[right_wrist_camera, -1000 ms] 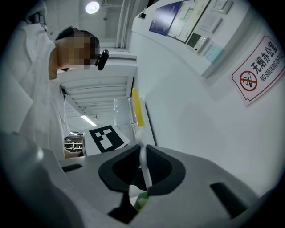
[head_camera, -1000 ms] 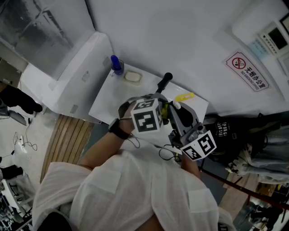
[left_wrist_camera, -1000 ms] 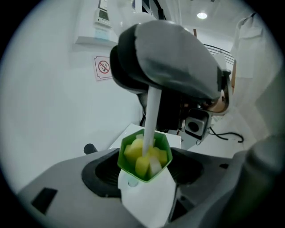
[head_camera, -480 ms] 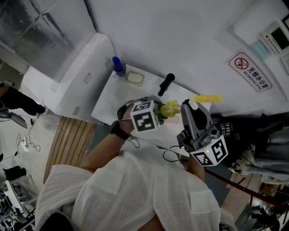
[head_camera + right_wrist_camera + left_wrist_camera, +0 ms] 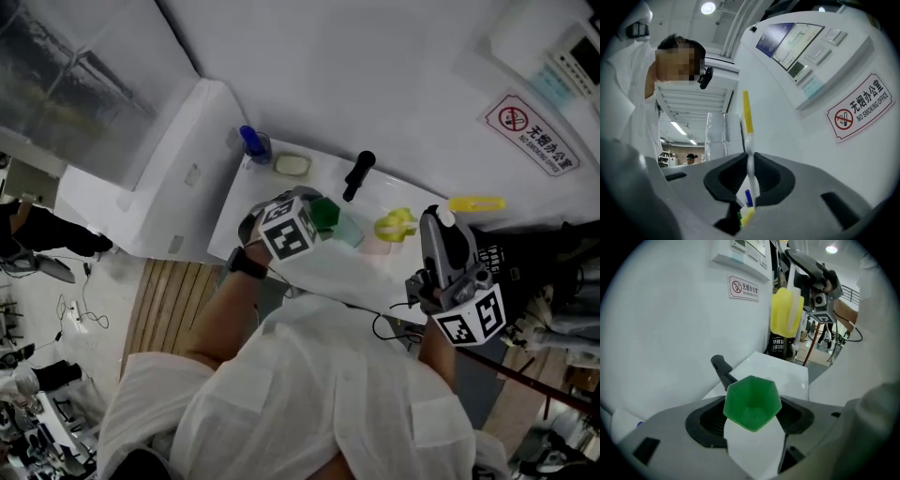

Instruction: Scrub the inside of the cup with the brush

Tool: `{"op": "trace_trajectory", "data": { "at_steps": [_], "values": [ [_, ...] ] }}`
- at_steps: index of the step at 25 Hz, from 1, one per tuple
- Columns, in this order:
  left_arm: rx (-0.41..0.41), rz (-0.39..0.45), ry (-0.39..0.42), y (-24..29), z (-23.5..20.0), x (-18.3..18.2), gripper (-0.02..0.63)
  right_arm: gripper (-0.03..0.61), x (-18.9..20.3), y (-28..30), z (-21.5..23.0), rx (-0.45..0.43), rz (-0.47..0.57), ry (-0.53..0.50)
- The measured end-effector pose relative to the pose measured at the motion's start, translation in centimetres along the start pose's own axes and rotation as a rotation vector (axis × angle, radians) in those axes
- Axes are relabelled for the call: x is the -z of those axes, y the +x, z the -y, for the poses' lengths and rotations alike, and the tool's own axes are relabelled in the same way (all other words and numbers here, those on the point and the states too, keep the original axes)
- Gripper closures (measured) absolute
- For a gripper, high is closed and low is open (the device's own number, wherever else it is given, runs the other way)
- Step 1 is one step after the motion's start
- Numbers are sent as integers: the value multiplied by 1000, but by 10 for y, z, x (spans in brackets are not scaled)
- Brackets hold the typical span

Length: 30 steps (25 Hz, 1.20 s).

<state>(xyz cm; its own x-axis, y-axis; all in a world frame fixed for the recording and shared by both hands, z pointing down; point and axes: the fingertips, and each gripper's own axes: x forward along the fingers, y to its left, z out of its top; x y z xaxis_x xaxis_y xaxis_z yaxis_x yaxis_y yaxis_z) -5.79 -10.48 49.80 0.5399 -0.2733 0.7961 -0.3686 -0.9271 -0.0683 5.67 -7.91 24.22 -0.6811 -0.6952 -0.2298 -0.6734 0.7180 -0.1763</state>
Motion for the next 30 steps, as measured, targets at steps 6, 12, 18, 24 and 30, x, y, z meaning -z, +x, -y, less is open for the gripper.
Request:
{"op": "trace_trajectory", "data": {
  "at_steps": [6,12,18,24,30],
  "values": [
    [-54,46,5,18,-42,12,310,538,9,-4,7,39,-26,3],
    [-70,47,-9,49,-72,22,310,538,18,-9,15,86,-59,8],
    [-92,83,-35,88,-104,24,308,538,28,-16,26,144,-91,14],
    [-107,103,-75,122,-128,27,308,538,34,-28,32,213,-112,17],
    [-128,102,-111,143,-144,31,308,538,39,-41,37,269,-125,16]
  ]
}}
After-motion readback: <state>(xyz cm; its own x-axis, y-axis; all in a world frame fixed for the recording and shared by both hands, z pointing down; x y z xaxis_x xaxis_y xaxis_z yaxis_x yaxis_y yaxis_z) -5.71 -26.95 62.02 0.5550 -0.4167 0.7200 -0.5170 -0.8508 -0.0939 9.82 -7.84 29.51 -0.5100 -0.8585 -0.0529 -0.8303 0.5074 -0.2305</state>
